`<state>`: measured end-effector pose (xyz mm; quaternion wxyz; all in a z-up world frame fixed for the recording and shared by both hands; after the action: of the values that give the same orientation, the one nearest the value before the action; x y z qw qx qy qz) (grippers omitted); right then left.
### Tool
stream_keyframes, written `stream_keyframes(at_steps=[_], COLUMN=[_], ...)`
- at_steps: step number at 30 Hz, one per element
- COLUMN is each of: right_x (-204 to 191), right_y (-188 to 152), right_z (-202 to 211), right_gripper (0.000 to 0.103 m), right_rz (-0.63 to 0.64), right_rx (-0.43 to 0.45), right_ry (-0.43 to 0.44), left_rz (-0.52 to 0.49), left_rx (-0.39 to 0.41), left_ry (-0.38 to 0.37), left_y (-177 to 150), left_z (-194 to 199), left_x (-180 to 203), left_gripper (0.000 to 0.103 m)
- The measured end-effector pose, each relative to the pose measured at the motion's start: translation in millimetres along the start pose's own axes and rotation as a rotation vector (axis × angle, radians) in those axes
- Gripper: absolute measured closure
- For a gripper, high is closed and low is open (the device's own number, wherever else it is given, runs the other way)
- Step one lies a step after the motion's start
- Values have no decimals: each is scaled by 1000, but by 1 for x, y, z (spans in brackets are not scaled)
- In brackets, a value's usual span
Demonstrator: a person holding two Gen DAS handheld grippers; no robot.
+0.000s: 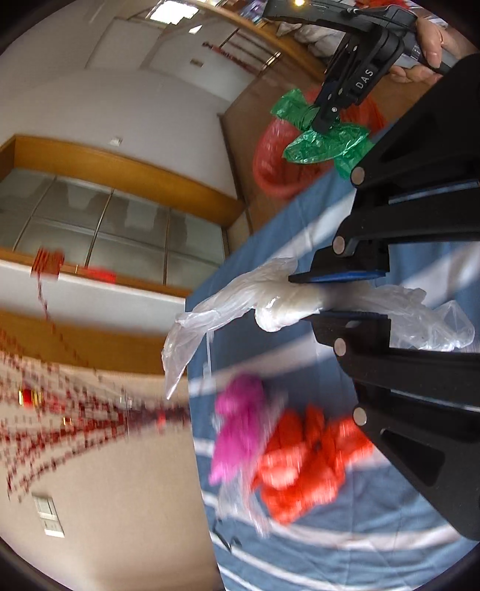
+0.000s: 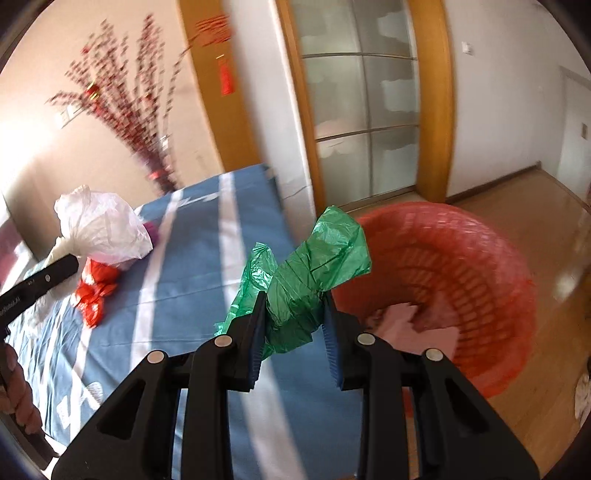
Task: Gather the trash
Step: 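Carry the clear and green bags over the red basket and open both tools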
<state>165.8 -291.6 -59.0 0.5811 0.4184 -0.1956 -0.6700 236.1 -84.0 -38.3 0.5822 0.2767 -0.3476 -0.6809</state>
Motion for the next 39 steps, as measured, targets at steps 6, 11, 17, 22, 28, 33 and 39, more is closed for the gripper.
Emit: stream_keyframes(at_steps=[6,11,17,22,28,33,39], right_x=[50,86,117,133,141,150,158], right_y=[4,3,1,0,4,8,7], right_z=[26,41,50,53,50,50,51], right_gripper=[74,74,74,74,73,71,57], right_rz=[-66,-111,-154,-178,-191,-207,-226], right_rx=[44,70,86,96,107,117,121], right_ry=[-64,-115,-154,-172,-180,-178,-181], left_rz=[-51,-98,-135,-155,-165,-168,-169], left_rx=[-12,-20,-47,-71,-93,-111,-127], left_ry=[-98,-158,-213,-238,-260,-275,-255], left_y=[-1,-5,-16,-23,-28,-34,-39], left_z=[-8,-16,-26,-38,-47,-55,-64], left_x=[73,125,170,192,213,230,234], left_gripper=[89,89,89,89,88,85,66])
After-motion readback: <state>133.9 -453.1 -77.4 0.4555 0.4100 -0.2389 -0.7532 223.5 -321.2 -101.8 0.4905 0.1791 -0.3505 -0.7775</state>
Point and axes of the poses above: each gripper's, at about its wrist camera, not at the fingertips, and z roughly against the way its jaws point, x to its right, y to its top, the point moved 10 cm from there along -z, roughly the way its jaws point, and after that the axes turned 14 degrees about y, right-handed, at the moved point
